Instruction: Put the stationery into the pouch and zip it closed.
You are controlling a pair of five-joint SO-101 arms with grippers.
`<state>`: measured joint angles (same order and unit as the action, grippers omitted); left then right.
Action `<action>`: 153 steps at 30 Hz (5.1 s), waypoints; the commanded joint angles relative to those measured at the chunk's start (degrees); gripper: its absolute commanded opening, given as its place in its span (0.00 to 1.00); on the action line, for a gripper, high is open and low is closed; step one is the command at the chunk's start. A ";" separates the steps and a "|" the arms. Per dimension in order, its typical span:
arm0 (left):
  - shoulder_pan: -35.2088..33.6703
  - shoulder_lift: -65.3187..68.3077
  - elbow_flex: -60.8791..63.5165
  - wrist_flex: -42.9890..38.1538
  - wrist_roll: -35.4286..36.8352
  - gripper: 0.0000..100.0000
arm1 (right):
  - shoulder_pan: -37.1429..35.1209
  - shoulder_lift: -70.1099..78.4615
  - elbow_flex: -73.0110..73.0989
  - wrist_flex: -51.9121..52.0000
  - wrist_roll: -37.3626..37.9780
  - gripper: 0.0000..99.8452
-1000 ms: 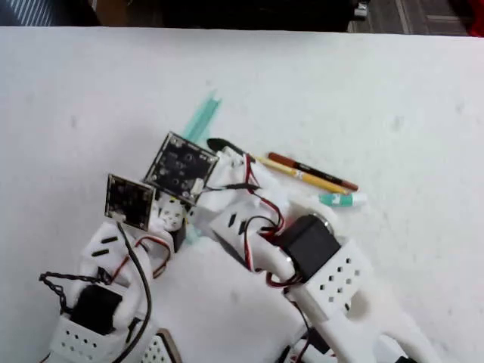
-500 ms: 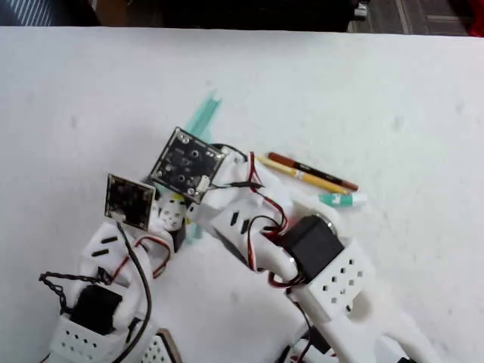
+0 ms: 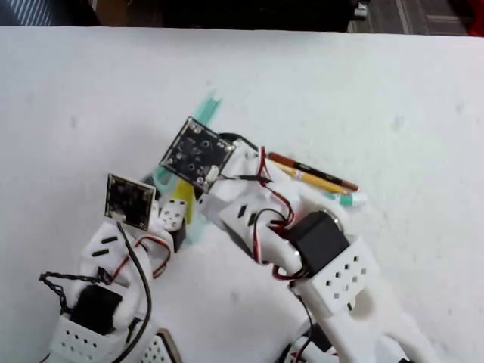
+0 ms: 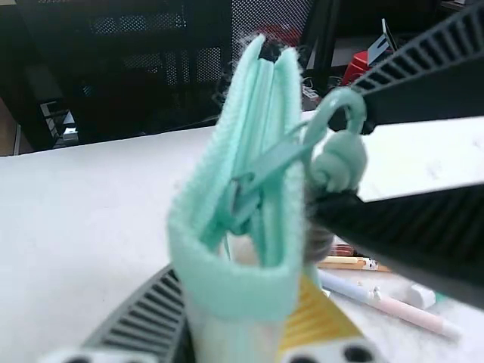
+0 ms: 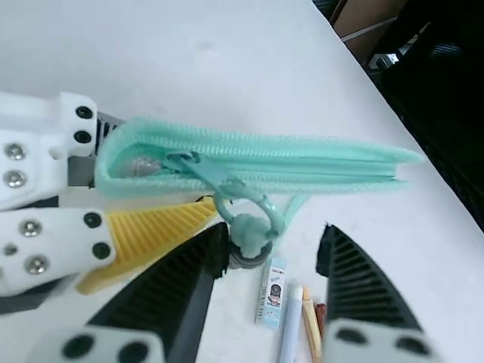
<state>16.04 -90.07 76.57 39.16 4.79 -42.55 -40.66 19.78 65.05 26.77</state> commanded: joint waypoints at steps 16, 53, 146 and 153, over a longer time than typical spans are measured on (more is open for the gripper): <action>0.22 -1.27 -3.08 -1.05 0.00 0.02 | -2.77 -1.45 -0.53 -1.80 -0.35 0.02; 7.16 -14.20 -0.79 5.98 -1.76 0.02 | 4.79 8.92 -19.52 2.77 0.00 0.02; -2.59 -14.29 2.55 -1.93 -2.29 0.02 | 9.27 2.59 -28.57 23.87 0.00 0.28; -6.02 -14.29 2.55 -1.49 2.99 0.02 | 12.26 2.95 -27.34 24.31 0.00 0.28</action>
<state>11.38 -103.43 79.47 39.43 5.76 -32.18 -38.55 -6.68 90.20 26.77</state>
